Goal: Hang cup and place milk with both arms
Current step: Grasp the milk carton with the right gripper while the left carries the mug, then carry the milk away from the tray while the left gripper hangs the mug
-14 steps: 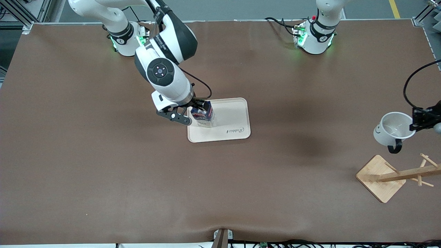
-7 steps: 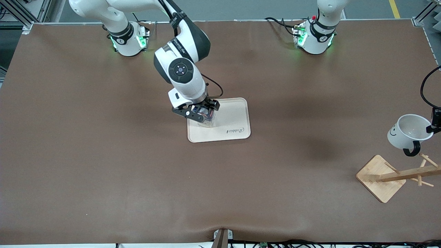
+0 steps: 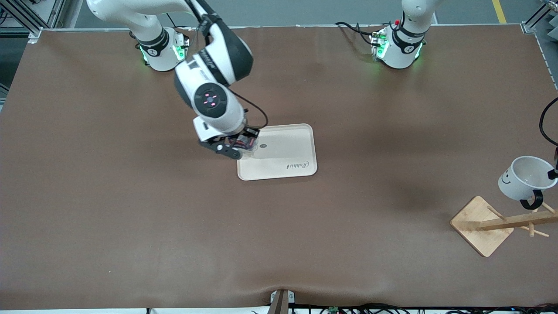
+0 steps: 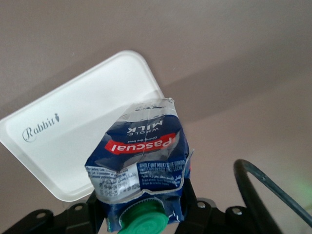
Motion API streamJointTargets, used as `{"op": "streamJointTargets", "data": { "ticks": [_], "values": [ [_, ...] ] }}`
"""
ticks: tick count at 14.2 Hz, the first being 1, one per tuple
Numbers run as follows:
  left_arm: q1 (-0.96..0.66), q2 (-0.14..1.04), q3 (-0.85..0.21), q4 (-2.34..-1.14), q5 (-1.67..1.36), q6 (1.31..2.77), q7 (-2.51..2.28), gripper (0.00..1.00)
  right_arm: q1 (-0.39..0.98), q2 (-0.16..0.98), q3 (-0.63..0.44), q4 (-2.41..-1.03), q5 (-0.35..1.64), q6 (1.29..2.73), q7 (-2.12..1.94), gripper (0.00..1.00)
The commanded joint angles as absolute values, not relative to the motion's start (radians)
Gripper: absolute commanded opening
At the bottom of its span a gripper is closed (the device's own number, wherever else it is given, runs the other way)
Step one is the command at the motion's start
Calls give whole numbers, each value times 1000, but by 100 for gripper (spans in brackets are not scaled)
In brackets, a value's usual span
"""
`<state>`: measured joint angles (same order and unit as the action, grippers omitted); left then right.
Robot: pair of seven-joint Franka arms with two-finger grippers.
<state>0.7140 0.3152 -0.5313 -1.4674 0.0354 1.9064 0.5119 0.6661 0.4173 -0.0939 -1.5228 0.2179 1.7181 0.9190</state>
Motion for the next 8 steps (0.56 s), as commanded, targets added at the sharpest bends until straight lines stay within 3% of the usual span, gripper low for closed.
{"op": "streamJointTargets", "data": {
  "ticks": [1, 4, 6, 7, 8],
  "values": [
    [748, 353, -538, -1434, -3, 1913, 563, 0, 548, 403, -84, -1430, 232, 1558, 785, 0],
    [768, 371, -538, -1434, -23, 1916, 597, 0, 373, 335, -89, -1446, 221, 1395, 570, 0],
    [767, 379, -537, -1433, -21, 1919, 595, 0, 270, 295, -92, -1480, 178, 1378, 453, 0],
    [765, 380, -537, -1433, -21, 1927, 583, 28, 220, 291, -91, -1485, 157, 1376, 375, 0],
    [761, 380, -538, -1433, -21, 1930, 574, 62, 181, 282, -94, -1499, 149, 1376, 344, 0]
  ]
}}
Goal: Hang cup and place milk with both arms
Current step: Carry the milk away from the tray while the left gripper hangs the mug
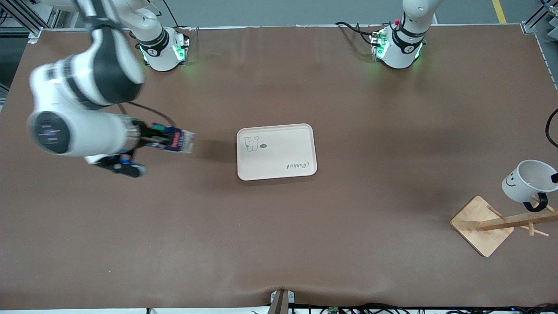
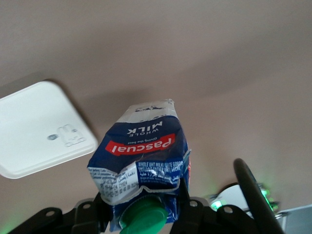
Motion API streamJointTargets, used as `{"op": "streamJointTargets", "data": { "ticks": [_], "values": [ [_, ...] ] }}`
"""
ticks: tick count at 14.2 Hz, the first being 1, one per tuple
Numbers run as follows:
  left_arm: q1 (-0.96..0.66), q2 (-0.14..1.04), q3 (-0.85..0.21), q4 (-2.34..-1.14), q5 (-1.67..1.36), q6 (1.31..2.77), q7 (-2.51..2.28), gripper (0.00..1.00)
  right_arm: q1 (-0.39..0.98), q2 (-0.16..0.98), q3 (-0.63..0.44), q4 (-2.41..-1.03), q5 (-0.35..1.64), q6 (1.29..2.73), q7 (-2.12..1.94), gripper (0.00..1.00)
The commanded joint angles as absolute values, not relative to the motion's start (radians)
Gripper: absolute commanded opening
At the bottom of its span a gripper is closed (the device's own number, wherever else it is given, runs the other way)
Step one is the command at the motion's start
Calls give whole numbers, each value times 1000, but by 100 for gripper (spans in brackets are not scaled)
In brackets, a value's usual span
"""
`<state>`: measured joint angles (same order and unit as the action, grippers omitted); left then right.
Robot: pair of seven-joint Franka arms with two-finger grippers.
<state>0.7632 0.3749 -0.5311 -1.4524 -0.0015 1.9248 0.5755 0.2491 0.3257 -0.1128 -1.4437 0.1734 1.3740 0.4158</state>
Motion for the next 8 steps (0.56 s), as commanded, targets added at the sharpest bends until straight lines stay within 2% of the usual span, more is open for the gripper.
{"op": "streamJointTargets", "data": {
  "ticks": [1, 4, 7, 8],
  "values": [
    [756, 380, -538, -1433, -21, 1933, 546, 100, 146, 279, -94, -1517, 138, 1382, 342, 0],
    [727, 353, -548, -1434, -2, 1931, 396, 100, 71, 258, -92, -1603, 42, 1419, 255, 0],
    [672, 312, -552, -1445, 76, 1911, 202, 100, -18, 218, -92, -1802, 41, 1641, 62, 0],
    [658, 304, -558, -1445, 78, 1887, 154, 100, -28, 213, -91, -1830, 41, 1661, 58, 0]
  ]
}}
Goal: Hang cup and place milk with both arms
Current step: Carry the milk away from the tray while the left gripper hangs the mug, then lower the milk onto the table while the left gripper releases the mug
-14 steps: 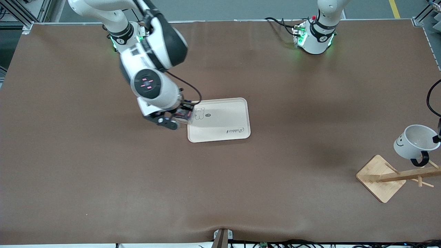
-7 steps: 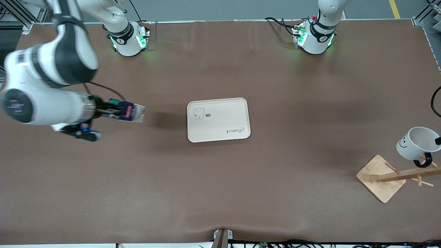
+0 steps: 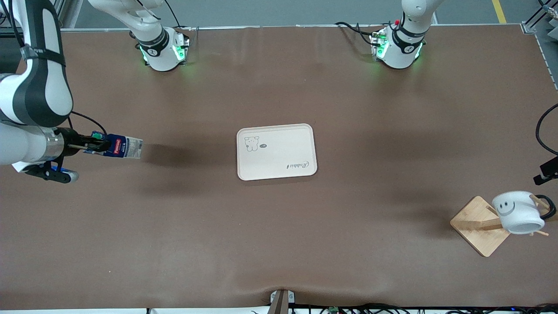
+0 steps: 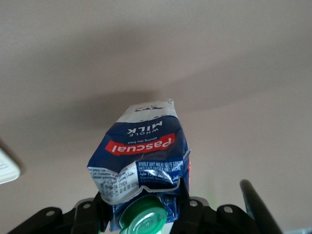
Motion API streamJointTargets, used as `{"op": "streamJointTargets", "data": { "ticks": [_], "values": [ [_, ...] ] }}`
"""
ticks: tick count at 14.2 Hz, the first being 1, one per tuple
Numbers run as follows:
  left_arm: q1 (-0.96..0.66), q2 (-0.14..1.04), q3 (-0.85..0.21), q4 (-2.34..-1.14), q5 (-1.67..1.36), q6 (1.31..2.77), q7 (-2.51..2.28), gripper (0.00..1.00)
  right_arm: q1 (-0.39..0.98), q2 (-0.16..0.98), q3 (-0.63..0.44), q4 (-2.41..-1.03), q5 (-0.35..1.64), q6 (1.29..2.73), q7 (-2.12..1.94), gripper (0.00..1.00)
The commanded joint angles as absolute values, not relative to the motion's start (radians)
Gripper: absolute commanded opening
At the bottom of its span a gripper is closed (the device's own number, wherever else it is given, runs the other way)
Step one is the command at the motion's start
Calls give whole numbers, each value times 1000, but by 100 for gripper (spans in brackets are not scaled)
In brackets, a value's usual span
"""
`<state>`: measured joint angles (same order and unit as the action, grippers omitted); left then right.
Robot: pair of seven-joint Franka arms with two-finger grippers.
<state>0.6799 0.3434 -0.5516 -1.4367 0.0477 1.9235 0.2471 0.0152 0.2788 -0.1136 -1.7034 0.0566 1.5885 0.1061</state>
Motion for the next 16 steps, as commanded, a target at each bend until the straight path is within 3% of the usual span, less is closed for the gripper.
{"op": "streamJointTargets", "data": {
  "ticks": [1, 9, 10, 12, 13, 14, 15, 16],
  "values": [
    [652, 296, -563, -1443, 78, 1859, 102, 100, -40, 207, -91, -1853, 41, 1667, 58, 0],
    [627, 229, -715, -1439, 155, 1715, -313, 100, -80, 133, -89, -2109, 51, 2023, 46, 0],
    [627, 227, -733, -1436, 187, 1707, -308, 100, -81, 135, -90, -2111, 52, 2025, 48, 6],
    [624, 215, -733, -1434, 202, 1706, -293, 100, -80, 137, -89, -2108, 52, 2025, 48, 32],
    [602, 207, -720, -1434, 196, 1706, -279, 100, -80, 138, -90, -2106, 52, 2014, 48, 38],
    [541, 177, -660, -1436, 196, 1704, -267, 100, -80, 140, -91, -2105, 52, 2013, 43, 57],
    [456, 140, -552, -1445, 190, 1703, -264, 100, -81, 141, -91, -2096, 51, 2016, 40, 95],
    [369, 126, -464, -1445, 183, 1678, -258, 100, -83, 144, -91, -2074, 51, 2014, 22, 100]
  ]
}}
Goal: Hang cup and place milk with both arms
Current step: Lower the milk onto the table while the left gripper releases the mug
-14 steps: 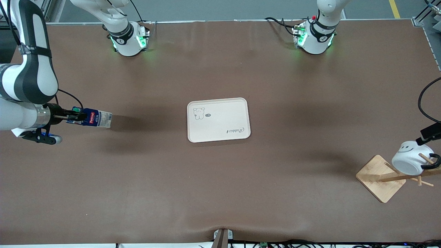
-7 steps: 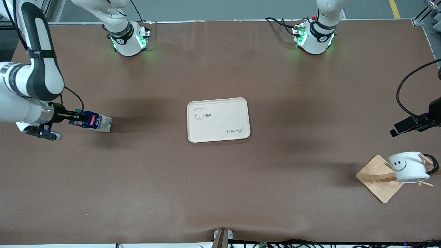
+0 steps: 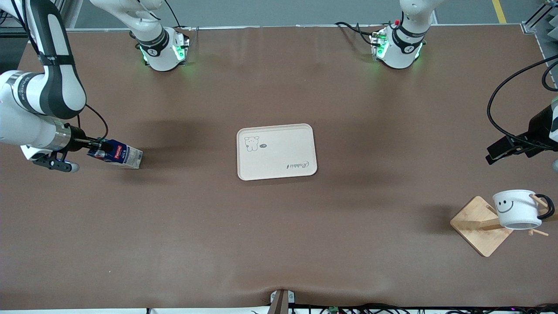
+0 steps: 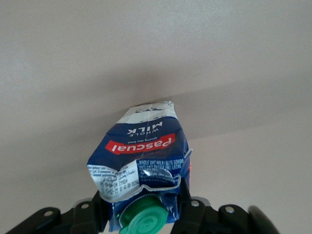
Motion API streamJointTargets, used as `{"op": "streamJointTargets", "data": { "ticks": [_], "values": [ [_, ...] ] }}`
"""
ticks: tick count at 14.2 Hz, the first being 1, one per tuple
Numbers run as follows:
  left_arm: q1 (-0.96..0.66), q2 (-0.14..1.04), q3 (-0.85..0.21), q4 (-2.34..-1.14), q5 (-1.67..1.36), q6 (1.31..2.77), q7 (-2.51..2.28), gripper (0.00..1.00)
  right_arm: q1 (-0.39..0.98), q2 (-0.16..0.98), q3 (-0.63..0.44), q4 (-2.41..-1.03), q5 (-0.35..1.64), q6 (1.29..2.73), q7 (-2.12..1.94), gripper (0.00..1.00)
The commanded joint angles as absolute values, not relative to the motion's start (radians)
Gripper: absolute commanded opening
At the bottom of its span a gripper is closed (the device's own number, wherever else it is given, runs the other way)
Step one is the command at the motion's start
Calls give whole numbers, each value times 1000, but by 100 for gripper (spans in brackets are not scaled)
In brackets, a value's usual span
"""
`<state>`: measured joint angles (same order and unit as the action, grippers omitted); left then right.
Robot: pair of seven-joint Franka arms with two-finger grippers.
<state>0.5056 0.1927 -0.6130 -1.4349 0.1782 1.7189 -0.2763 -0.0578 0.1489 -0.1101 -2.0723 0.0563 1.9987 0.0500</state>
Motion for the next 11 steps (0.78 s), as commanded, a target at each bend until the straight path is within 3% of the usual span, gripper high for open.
{"op": "streamJointTargets", "data": {
  "ticks": [1, 7, 11],
  "values": [
    [317, 115, -410, -1442, 170, 1648, -252, 100, -78, 144, -91, -2053, 51, 2011, 6, 100],
    [86, -34, -135, -1564, 28, 1609, -207, 100, -75, 163, -91, -1884, 49, 1869, 3, 100],
    [70, -68, -117, -1594, 25, 1599, -207, 100, -75, 184, -89, -1772, 43, 1816, 2, 100]
  ]
}}
